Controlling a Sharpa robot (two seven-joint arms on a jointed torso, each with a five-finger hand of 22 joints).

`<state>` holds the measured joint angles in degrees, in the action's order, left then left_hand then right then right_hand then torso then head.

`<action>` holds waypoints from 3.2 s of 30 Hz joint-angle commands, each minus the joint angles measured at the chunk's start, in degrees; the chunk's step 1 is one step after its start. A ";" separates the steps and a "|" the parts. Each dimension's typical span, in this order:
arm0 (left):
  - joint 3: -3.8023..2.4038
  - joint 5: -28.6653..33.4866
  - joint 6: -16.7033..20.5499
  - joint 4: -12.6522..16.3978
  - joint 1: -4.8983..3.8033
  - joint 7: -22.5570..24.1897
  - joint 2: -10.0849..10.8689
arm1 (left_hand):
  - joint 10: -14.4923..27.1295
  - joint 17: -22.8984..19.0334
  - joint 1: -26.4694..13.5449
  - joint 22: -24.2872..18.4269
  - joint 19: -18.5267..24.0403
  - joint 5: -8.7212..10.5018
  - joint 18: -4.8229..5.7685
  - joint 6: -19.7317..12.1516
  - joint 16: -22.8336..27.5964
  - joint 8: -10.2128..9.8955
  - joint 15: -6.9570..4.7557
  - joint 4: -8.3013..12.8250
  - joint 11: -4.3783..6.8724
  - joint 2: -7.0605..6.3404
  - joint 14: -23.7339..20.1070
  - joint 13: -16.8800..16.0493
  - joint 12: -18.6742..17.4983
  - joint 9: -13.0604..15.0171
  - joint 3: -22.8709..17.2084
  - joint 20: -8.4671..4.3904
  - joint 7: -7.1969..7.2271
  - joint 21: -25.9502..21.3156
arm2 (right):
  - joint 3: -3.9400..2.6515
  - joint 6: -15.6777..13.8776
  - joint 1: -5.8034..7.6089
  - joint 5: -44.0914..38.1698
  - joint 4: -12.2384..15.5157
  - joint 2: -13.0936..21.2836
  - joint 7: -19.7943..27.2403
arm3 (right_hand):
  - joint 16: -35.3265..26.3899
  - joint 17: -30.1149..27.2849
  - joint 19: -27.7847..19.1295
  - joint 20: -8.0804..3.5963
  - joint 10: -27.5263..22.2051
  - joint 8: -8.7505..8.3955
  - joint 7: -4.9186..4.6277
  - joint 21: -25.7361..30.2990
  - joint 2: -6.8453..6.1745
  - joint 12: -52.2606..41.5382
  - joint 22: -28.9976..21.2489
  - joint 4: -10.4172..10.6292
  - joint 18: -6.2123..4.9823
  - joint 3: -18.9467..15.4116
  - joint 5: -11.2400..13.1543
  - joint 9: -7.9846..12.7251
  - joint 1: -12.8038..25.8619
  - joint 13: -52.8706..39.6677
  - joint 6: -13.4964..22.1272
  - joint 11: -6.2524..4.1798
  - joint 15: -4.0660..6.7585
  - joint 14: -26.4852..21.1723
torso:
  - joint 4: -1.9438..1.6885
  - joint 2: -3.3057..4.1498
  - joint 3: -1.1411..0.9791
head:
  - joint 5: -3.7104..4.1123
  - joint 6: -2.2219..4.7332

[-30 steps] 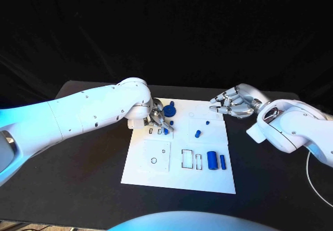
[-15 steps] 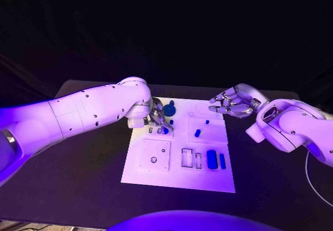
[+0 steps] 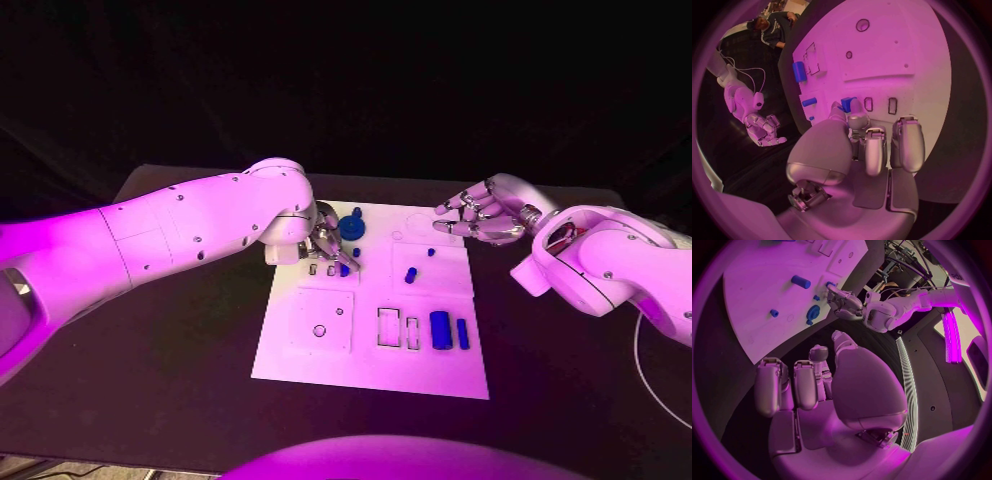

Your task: Assemble the parts on the task board

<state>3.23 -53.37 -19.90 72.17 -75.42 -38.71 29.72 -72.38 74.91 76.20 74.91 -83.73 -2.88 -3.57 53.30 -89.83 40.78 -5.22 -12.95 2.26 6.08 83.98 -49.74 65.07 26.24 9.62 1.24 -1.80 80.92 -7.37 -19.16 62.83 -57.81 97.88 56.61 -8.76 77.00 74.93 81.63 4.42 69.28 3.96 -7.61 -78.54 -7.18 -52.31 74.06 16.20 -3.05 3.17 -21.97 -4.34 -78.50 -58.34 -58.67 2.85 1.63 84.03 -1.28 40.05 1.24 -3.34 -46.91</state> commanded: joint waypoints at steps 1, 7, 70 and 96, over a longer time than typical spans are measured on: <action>0.01 0.33 -1.62 -0.03 0.01 -0.19 -0.03 | -0.20 15.09 0.40 5.32 -1.48 -0.12 0.93 -0.05 -0.17 0.20 -0.24 -0.10 -0.03 0.01 6.02 0.01 -0.09 0.05 -0.37 -0.33 0.17 0.32 | 0.00 0.88 -0.06 -0.60 0.10 -0.09 0.27 | -0.36 1.24 -0.28 0.05 -0.02 0.25 -0.05 0.26 0.14 0.25 -0.06 -0.08 -0.77 -0.40 -0.23 -0.10 0.04 0.05 -0.49 -0.14 -0.03 2.52 | 0.00 0.00 -0.01 | 0.02 -0.15; 0.02 0.33 -2.41 -0.03 0.01 -0.32 0.17 | 0.14 15.09 0.93 5.18 -1.37 -0.42 0.89 -0.33 -0.17 -0.06 -0.24 0.18 -0.03 -0.03 6.02 0.47 -0.59 0.17 -1.39 -0.35 0.15 0.15 | 0.00 0.91 -0.08 -0.60 0.15 -0.08 0.29 | -0.36 1.24 -0.28 0.05 -0.02 0.25 -0.05 0.26 0.14 0.25 -0.06 -0.08 -0.77 -0.40 -0.23 -0.10 0.04 0.05 -0.49 -0.14 -0.03 2.52 | -0.03 0.03 0.01 | 0.05 -0.24; 0.05 0.18 -3.40 -0.43 0.01 -0.59 0.44 | 1.95 15.09 -2.35 5.16 -1.01 -11.75 0.73 -1.29 -0.17 -8.58 0.91 0.33 -1.47 -13.76 6.02 2.20 -4.63 -0.32 -34.91 0.75 -1.73 -0.90 | 0.01 1.62 -0.24 -0.60 0.41 -0.19 0.38 | -0.45 1.23 -0.38 0.04 -0.06 0.17 -0.08 0.49 0.16 0.33 -0.30 0.04 -0.81 -0.71 -0.60 -0.07 0.24 0.22 -0.36 -0.12 -0.04 2.54 | 0.01 0.05 -0.08 | -0.23 -0.62; 0.01 8.73 11.06 2.27 0.02 1.22 2.86 | -1.55 15.09 -5.41 6.80 -1.81 -24.31 1.04 0.93 -0.17 -6.98 0.72 10.95 -1.11 -15.67 6.02 -0.44 -3.67 3.44 -47.48 0.51 -1.47 0.38 | 0.01 1.92 -0.67 -0.37 0.20 -0.36 0.57 | -0.54 1.16 -0.38 0.04 -0.08 0.11 -0.10 0.53 0.16 0.37 -0.32 0.06 -0.81 -0.81 -0.67 -0.04 0.28 0.28 -0.25 -0.10 -0.05 2.54 | -0.07 0.03 -0.13 | -0.28 -0.40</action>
<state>3.29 -48.87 -13.91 73.86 -75.40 -38.47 32.31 -73.46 74.91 71.61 74.92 -84.03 -26.73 -3.56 53.54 -89.83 33.61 -4.38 -10.74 1.07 -9.26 83.97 -50.24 61.58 29.53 -28.65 1.76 -3.66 80.95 -7.36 -18.07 62.22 -57.84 98.07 56.30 -8.63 76.68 74.92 81.64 4.43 69.32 3.96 -7.61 -78.33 -7.18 -52.08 73.82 16.37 -3.05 2.69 -22.30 -4.34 -78.50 -58.15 -58.67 2.88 1.63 84.03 -1.31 40.07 1.12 -3.62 -47.36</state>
